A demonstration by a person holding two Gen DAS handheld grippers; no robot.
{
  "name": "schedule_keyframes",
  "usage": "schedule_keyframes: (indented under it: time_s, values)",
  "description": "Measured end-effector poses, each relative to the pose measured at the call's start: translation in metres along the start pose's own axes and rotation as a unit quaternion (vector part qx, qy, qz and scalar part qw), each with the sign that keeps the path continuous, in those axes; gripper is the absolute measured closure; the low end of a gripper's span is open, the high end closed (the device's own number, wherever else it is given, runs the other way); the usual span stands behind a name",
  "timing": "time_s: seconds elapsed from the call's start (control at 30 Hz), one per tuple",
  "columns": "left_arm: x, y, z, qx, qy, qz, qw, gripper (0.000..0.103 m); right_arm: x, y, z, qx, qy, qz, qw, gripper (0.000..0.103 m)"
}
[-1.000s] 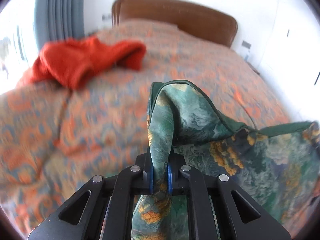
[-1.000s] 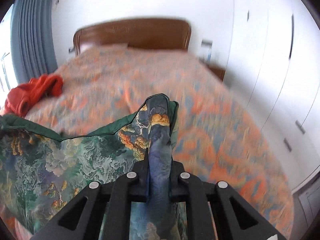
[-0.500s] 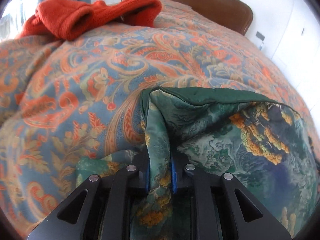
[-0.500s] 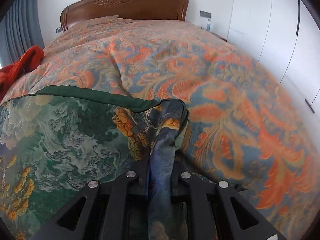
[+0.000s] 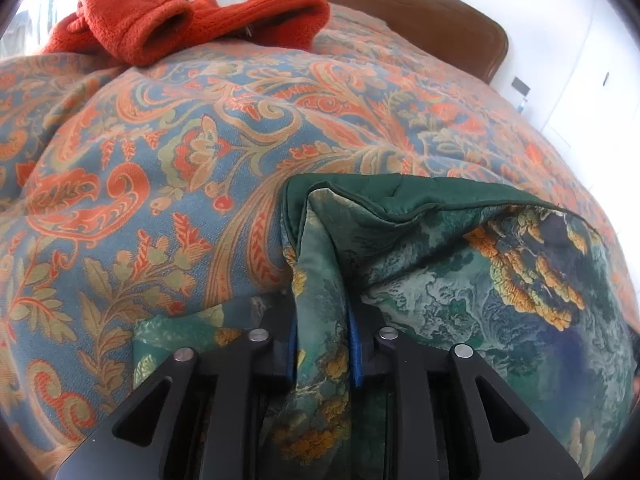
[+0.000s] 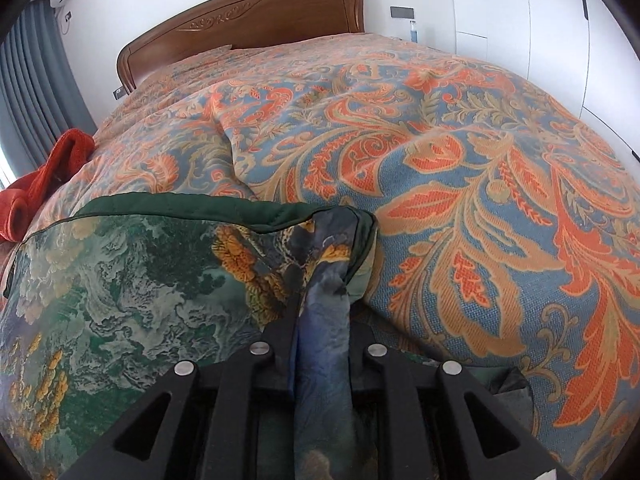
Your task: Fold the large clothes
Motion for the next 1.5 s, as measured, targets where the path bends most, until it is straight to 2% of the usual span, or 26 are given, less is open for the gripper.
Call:
schedule_keyframes:
  time_s: [0.1, 0.17, 0.2, 0.23, 0.27, 0.3, 0.33, 0.47, 0.57, 0.63, 0.73, 0.83, 0.9, 0.97, 1.03, 1.1, 1.17, 1.27, 1.33, 1.4, 1.5]
  values:
    - [-0.004, 0.005, -0.008, -0.020, -0.005, -0.003, 0.9998, 0.056, 0.001, -0.003, -0.006, -0.004, -0.006, 0.006, 1.000, 0.085]
    - [-0.010, 0.011, -0.018, -0.046, -0.002, -0.008, 0.9989, 0.028, 0.002, -0.007, -0.010, -0.018, -0.007, 0.022, 1.000, 0.082]
    - [-0.015, 0.013, -0.026, -0.053, -0.003, -0.010, 0.9985, 0.023, 0.001, -0.010, -0.012, -0.031, -0.004, 0.035, 0.999, 0.080]
    - [-0.018, 0.014, -0.033, -0.054, -0.004, -0.011, 0.9985, 0.017, -0.001, -0.014, -0.015, -0.044, 0.002, 0.049, 0.998, 0.073]
    - [-0.021, 0.015, -0.043, -0.053, -0.008, -0.011, 0.9985, 0.016, -0.003, -0.018, -0.018, -0.050, 0.006, 0.061, 0.997, 0.066]
    - [-0.023, 0.016, -0.055, -0.050, -0.013, -0.011, 0.9986, 0.016, -0.005, -0.024, -0.024, -0.048, 0.008, 0.074, 0.996, 0.054]
    - [-0.023, 0.016, -0.067, -0.046, -0.019, -0.006, 0.9987, 0.015, -0.010, -0.033, -0.037, -0.039, 0.002, 0.089, 0.995, 0.048]
    - [-0.009, 0.002, -0.115, -0.034, -0.043, 0.029, 0.9981, 0.011, -0.026, -0.042, -0.099, -0.022, -0.054, 0.091, 0.994, 0.047]
    - [0.016, -0.025, -0.138, -0.011, -0.049, 0.063, 0.9967, 0.008, -0.023, -0.014, -0.143, -0.024, -0.075, 0.021, 0.997, 0.046]
    - [0.037, -0.046, -0.144, 0.002, -0.046, 0.099, 0.9940, 0.004, -0.005, 0.020, -0.163, -0.042, -0.072, -0.037, 0.996, 0.046]
    - [0.061, -0.055, -0.136, -0.011, -0.040, 0.137, 0.9898, 0.004, 0.033, 0.052, -0.174, -0.053, -0.051, -0.089, 0.993, 0.046]
    - [0.075, -0.039, -0.124, -0.042, -0.013, 0.122, 0.9916, 0.005, 0.067, 0.053, -0.170, -0.028, -0.032, -0.116, 0.992, 0.046]
    - [0.077, -0.042, -0.136, -0.023, -0.013, 0.107, 0.9939, 0.005, 0.079, 0.035, -0.175, 0.008, -0.034, -0.109, 0.993, 0.046]
    - [0.082, -0.063, -0.152, 0.000, -0.020, 0.130, 0.9914, 0.005, 0.083, 0.014, -0.188, 0.037, -0.041, -0.078, 0.995, 0.046]
    - [0.092, -0.092, -0.164, 0.020, -0.027, 0.169, 0.9850, 0.004, 0.089, 0.007, -0.205, 0.024, -0.061, -0.047, 0.997, 0.046]
    - [0.106, -0.124, -0.169, 0.042, -0.017, 0.209, 0.9768, 0.003, 0.095, 0.011, -0.216, 0.014, -0.079, -0.043, 0.996, 0.046]
    - [0.126, -0.154, -0.154, 0.052, 0.017, 0.244, 0.9681, 0.003, 0.104, 0.018, -0.223, 0.006, -0.092, -0.044, 0.995, 0.046]
    - [0.135, -0.172, -0.116, 0.022, 0.040, 0.270, 0.9617, 0.002, 0.116, 0.029, -0.230, -0.006, -0.113, -0.039, 0.993, 0.046]
    - [0.128, -0.177, -0.095, 0.013, 0.049, 0.255, 0.9655, 0.002, 0.125, 0.029, -0.234, -0.010, -0.120, -0.025, 0.992, 0.046]
    - [0.111, -0.188, -0.079, 0.008, 0.056, 0.232, 0.9711, 0.002, 0.137, 0.030, -0.237, -0.022, -0.122, -0.004, 0.992, 0.046]
    - [0.077, -0.206, -0.053, -0.014, 0.057, 0.214, 0.9751, 0.002, 0.157, 0.032, -0.236, -0.033, -0.120, 0.010, 0.992, 0.046]
Point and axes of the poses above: each gripper's, at about its wrist camera, not at the fingertips, and z roughly the way its jaws point, y to its left, x to its underside, the point moved 10 cm from there along z, roughly the way its jaws point, and after that the axes turned 15 degrees about -z, right-handed, at the moved point
